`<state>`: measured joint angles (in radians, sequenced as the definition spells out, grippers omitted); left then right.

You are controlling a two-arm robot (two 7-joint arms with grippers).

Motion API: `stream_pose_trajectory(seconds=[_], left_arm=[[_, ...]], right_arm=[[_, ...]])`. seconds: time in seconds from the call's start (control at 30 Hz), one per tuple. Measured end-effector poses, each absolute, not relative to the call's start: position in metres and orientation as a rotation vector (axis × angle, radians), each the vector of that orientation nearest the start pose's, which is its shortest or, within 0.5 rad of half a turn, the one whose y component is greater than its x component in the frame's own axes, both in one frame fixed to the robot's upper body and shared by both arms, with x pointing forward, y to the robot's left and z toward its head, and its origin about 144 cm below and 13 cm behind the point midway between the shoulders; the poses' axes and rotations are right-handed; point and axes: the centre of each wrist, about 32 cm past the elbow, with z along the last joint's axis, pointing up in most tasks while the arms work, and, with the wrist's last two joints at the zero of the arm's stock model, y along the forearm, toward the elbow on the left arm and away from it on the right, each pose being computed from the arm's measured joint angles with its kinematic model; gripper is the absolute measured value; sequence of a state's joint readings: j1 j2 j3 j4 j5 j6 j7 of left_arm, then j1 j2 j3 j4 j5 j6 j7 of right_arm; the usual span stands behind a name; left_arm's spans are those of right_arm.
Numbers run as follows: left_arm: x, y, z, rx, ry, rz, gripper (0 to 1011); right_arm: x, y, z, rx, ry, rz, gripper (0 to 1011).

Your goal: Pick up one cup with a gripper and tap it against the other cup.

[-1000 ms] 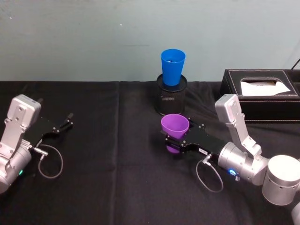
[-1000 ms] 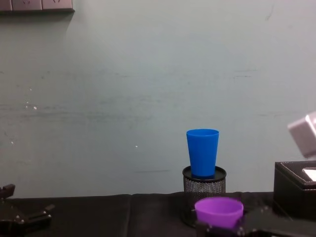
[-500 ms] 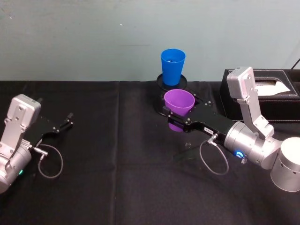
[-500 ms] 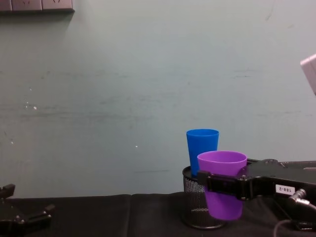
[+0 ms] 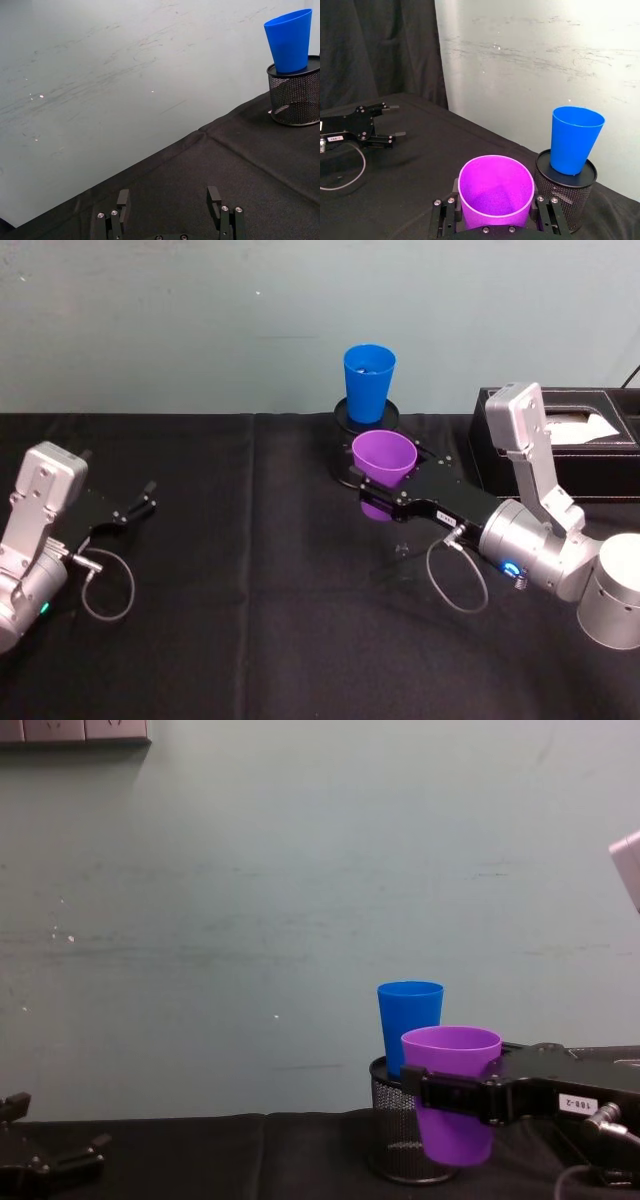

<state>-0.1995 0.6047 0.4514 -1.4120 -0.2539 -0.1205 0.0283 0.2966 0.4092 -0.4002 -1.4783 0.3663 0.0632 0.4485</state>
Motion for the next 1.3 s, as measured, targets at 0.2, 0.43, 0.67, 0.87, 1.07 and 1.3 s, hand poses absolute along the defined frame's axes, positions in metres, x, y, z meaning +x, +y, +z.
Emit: stream_pose_trajectory(seconds=[0.2,0.43,0.67,0.87,1.07,1.3], left_arm=[[0.4886,0.3097,1.1398,0.304,-0.285,1.248,1000],[0.4886,0.3096,1.1398,0.304,-0.285,1.248,1000],[0.4886,0.3097,1.1398,0.304,-0.285,1.248,1000],[0.4886,0.3097,1.1398,0.304,-0.285,1.248,1000],[0.4886,0.3097,1.1398,0.304,-0.285,1.248,1000],[0.4886,0.3097,1.1398,0.304,-0.285,1.248,1000]], right_arm=[[0.5212,-0.2413,1.1921,-0.106,-0.062,-0.801,726],[0.5211,-0.2412,1.1922,-0.106,-0.063,-0.8,726],[0.521,-0.2412,1.1924,-0.106,-0.064,-0.799,726],[0.521,-0.2411,1.1924,-0.106,-0.064,-0.798,724],[0.521,-0.2411,1.1924,-0.106,-0.064,-0.798,724],[0.521,-0.2411,1.1924,-0.106,-0.064,-0.797,724]])
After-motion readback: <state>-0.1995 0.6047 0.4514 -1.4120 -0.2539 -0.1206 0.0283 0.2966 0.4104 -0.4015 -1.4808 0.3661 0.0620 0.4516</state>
